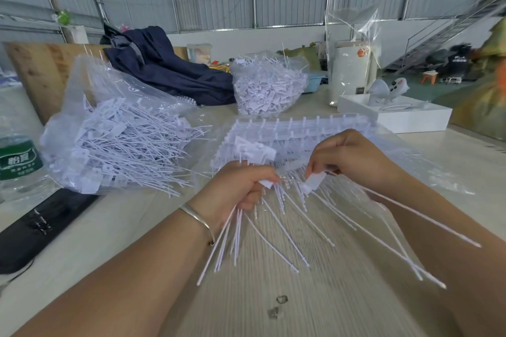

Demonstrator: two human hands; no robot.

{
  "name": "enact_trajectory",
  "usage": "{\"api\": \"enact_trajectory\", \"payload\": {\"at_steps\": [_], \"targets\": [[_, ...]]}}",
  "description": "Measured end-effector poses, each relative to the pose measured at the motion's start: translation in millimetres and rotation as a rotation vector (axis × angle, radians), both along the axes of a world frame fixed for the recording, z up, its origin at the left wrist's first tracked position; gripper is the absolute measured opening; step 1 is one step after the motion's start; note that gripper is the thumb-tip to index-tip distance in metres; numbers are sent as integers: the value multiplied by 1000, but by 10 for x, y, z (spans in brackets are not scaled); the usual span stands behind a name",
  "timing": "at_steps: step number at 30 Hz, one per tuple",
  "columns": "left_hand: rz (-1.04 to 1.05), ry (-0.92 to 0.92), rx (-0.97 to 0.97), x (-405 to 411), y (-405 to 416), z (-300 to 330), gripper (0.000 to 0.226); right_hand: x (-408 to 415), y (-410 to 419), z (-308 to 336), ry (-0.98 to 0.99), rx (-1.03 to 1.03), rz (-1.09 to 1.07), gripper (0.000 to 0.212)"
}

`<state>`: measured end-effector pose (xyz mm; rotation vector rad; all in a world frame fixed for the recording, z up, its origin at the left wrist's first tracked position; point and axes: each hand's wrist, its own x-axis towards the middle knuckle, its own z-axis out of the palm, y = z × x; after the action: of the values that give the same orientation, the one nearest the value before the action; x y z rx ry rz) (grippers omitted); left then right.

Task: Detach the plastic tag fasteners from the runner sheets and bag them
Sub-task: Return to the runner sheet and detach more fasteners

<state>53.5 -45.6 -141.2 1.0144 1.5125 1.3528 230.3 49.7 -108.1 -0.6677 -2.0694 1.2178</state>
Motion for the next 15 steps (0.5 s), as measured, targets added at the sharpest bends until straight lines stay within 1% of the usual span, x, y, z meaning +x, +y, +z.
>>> {"api": "enact_trajectory", "payload": {"at_steps": [2, 4, 7, 10, 12, 14, 15], "targets": [[42, -30, 32, -48, -5, 1, 41, 3, 30, -10, 12, 25, -53, 23], [59, -59, 68, -74, -2, -6, 39, -19, 39, -36, 23, 33, -83, 17], [59, -73, 81, -26, 4, -31, 25, -76, 17, -90, 7, 100, -85, 12], [7, -46, 37, 37, -17, -37, 13, -130, -15, -132, -24, 157, -43, 9], [2, -30, -17, 50, -26, -37, 17, -149, -30, -154, -44, 184, 2, 10], [3, -68, -64, 59, -32, -34, 21, -151, -33, -168, -67, 219, 27, 8], [5, -84, -81, 61, -32, -33, 26, -151, -30, -172, -75, 234, 36, 8]]}}
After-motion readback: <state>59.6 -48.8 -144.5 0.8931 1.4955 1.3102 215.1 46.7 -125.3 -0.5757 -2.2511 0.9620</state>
